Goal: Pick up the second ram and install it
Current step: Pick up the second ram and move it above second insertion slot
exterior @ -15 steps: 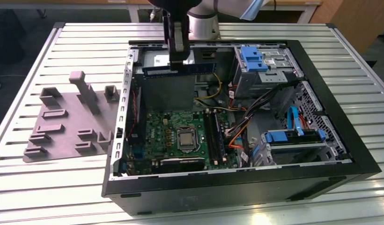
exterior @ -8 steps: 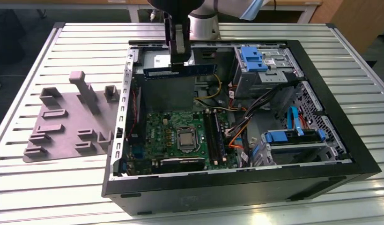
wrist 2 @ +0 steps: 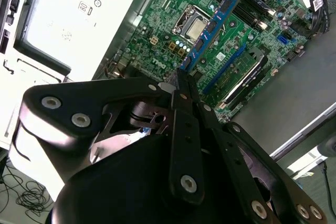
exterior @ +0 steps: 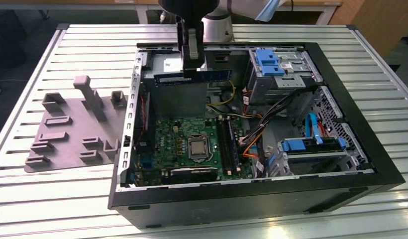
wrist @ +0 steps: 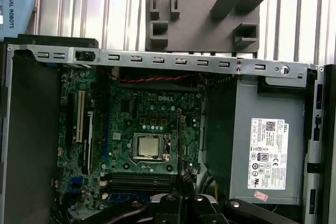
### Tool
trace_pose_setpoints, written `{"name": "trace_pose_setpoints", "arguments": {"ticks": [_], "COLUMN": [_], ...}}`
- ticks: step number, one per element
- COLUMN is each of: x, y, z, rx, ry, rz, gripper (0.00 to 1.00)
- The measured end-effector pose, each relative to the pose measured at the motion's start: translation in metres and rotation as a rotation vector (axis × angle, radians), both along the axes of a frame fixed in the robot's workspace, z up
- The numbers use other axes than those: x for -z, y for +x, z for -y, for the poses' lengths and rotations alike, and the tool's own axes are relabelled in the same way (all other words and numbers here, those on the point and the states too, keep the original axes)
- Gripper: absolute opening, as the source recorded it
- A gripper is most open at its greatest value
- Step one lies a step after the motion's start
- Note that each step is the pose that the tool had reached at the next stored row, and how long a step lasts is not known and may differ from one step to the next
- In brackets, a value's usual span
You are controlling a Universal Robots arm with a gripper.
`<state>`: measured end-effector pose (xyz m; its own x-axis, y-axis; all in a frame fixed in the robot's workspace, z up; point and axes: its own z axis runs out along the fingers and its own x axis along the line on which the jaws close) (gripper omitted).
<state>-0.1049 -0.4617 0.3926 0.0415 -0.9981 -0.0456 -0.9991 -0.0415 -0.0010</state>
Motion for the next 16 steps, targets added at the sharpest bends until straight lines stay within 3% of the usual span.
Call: {"name": "trace_pose_setpoints", "arguments": {"ticks": [16], "x": [0.0071], "y": [0.0046], "z": [0.0000], "rx": [0.000], "ry": [0.0000], "rz": [0.0000], "gripper": [0.12]}}
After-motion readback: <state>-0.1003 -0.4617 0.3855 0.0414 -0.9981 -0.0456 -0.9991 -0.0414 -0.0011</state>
